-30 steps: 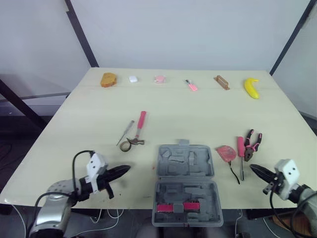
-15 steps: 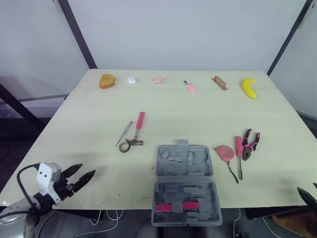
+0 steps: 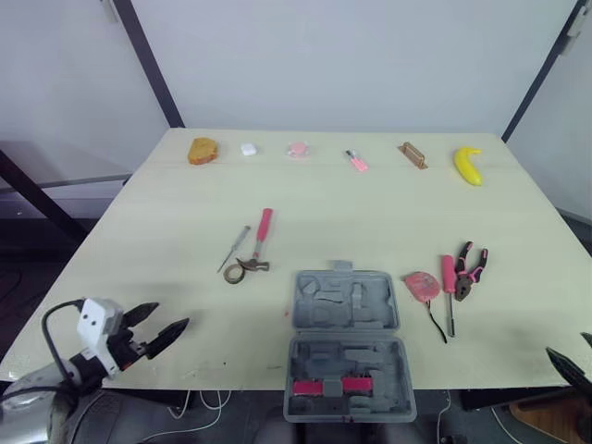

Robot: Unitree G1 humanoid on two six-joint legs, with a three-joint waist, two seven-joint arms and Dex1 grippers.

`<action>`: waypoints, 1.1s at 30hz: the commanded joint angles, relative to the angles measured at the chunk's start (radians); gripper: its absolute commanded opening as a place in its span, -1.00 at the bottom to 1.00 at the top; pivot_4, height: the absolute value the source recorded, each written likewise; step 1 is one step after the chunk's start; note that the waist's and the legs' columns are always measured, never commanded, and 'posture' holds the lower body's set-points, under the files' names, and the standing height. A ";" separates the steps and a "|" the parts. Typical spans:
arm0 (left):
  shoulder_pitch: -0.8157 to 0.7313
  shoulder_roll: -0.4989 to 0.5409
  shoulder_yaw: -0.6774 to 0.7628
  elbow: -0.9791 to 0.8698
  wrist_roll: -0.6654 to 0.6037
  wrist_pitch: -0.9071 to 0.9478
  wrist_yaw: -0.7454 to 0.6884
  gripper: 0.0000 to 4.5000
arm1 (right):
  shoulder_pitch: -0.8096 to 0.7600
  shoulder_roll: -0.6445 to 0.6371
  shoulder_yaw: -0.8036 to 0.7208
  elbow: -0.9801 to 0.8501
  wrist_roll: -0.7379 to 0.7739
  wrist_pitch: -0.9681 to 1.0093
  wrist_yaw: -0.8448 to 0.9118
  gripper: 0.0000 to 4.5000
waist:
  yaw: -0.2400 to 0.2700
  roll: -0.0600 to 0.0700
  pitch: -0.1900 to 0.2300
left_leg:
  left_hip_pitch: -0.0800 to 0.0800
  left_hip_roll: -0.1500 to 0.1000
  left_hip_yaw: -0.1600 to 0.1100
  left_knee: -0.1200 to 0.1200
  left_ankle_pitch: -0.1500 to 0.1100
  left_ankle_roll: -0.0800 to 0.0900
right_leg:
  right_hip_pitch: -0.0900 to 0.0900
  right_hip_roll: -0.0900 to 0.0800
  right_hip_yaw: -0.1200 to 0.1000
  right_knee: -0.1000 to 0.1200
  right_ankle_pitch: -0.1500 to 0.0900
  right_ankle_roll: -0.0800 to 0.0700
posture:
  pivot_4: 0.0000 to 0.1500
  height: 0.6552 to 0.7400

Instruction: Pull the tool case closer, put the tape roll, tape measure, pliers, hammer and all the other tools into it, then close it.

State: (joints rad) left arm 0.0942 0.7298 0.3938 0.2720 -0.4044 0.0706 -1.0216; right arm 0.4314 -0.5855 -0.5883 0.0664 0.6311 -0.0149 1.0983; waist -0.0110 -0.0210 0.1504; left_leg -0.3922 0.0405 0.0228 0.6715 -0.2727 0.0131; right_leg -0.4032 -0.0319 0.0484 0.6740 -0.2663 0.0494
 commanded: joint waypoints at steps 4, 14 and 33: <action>-0.124 0.135 -0.160 -0.104 0.127 0.031 -0.046 0.99 | -0.078 -0.029 0.091 -0.250 0.086 0.119 0.009 1.00 | 0.000 0.001 0.000 | -0.001 -0.001 0.000 -0.001 0.000 0.000 | 0.000 0.000 0.000 -0.002 0.000 0.000 | 1.00 1.00; -0.495 0.290 -0.544 0.004 0.490 -0.114 -0.223 0.99 | -0.243 -0.078 0.266 -0.340 0.061 0.101 0.150 1.00 | 0.010 0.001 0.001 | -0.005 -0.003 0.001 0.000 0.000 0.000 | 0.000 0.001 -0.005 -0.004 0.000 0.000 | 1.00 1.00; -0.890 0.127 -0.922 0.168 0.881 -0.096 -0.404 0.99 | -0.350 -0.085 0.350 -0.349 0.067 0.091 0.223 1.00 | 0.023 0.001 0.002 | -0.007 -0.003 0.000 0.002 0.000 0.000 | 0.000 0.003 -0.005 -0.005 0.000 0.000 | 1.00 1.00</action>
State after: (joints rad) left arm -0.7681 0.8588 -0.5193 0.4258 0.4504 -0.0102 -1.4200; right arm 0.0909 -0.6746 -0.2324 -0.2572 0.6847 0.0831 1.3233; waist 0.0116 -0.0203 0.1524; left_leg -0.3994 0.0379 0.0229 0.6740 -0.2727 0.0132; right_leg -0.4034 -0.0293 0.0435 0.6688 -0.2660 0.0497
